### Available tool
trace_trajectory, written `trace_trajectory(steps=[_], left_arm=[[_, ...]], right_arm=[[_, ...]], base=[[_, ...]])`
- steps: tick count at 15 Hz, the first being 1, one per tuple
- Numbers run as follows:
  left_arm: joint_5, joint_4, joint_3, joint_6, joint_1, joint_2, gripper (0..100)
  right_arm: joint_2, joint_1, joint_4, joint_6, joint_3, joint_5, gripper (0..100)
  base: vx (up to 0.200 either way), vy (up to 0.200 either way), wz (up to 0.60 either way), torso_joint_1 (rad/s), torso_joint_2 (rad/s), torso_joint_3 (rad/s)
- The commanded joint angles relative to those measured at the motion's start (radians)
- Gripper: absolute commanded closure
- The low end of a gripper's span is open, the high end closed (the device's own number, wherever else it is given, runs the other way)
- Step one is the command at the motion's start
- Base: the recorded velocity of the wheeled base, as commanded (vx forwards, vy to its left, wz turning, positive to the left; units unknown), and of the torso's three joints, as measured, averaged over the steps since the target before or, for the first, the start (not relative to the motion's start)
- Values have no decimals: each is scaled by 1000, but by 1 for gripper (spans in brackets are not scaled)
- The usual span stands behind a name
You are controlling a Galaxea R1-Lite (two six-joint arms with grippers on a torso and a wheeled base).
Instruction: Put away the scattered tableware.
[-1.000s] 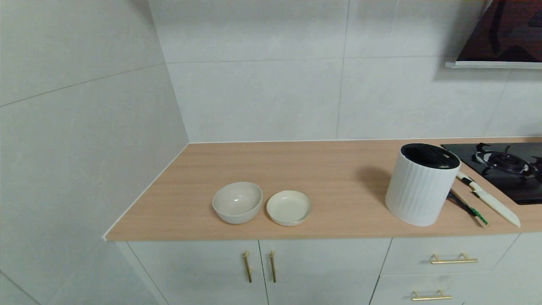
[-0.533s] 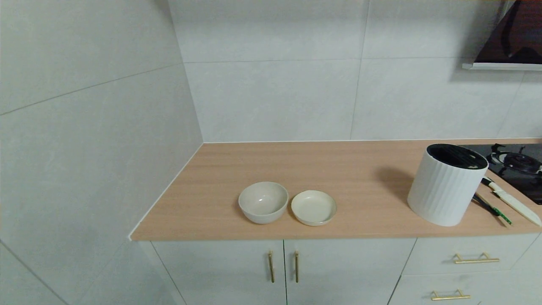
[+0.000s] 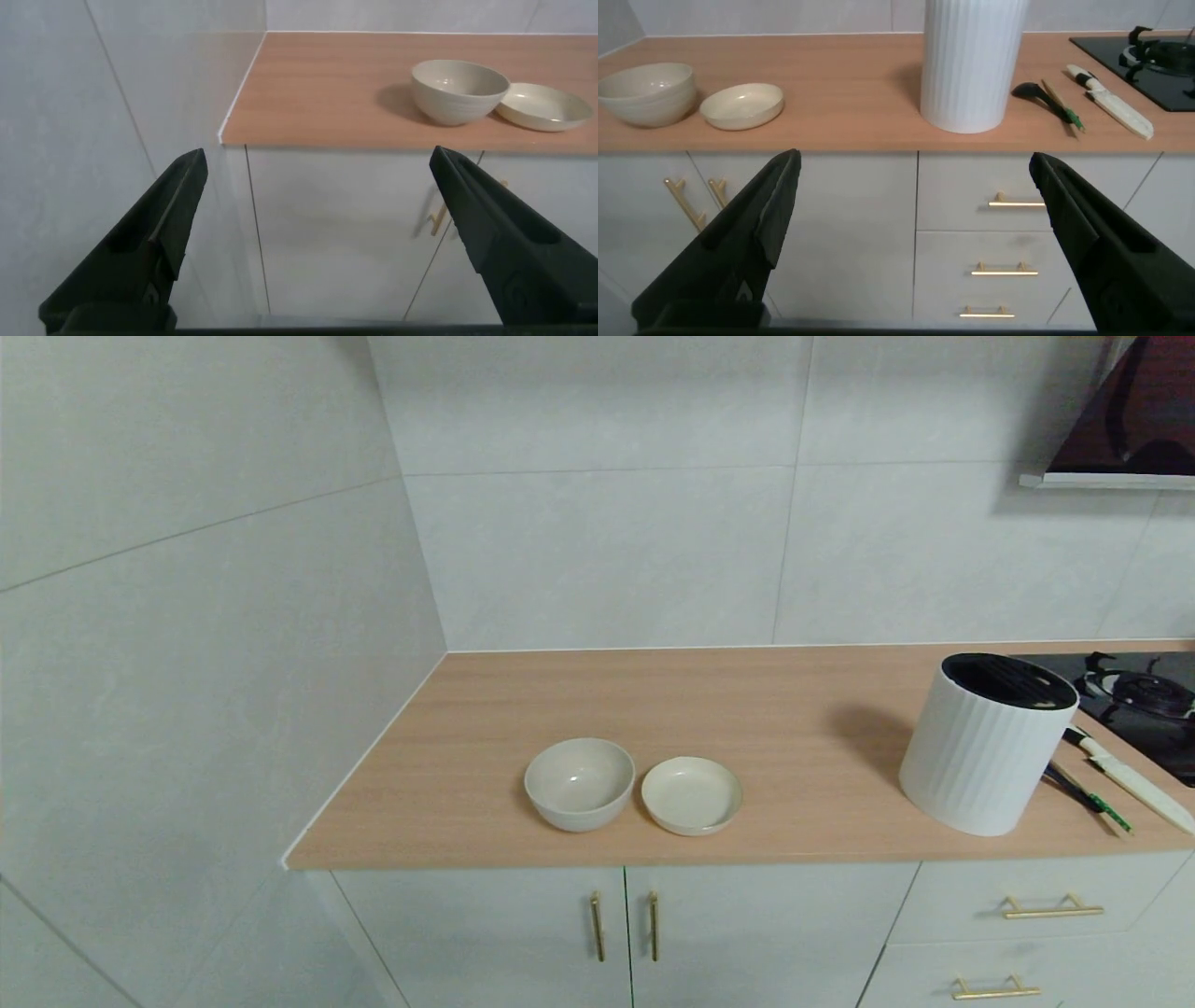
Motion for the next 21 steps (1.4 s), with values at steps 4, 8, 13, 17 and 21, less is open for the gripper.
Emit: trace_trajectory(steps=[4,8,13,17,21], left_arm=[[0,0,0,0,0,0,0],[0,0,0,0,0,2,0],[0,0,0,0,0,2,0],[0,0,0,0,0,2,0],[0,0,0,0,0,2,0]], right_arm=[[0,1,0,0,0,0,0],[0,1,0,0,0,0,0],[0,2,0,0,0,0,0],[0,1,0,0,0,0,0],[0,2,0,0,0,0,0]], base=[[0,0,0,0,0,0],[0,0,0,-151,311,166],[0,0,0,-249,542,280],[0,0,0,-242,542,299],[0,0,0,-226,515,289]])
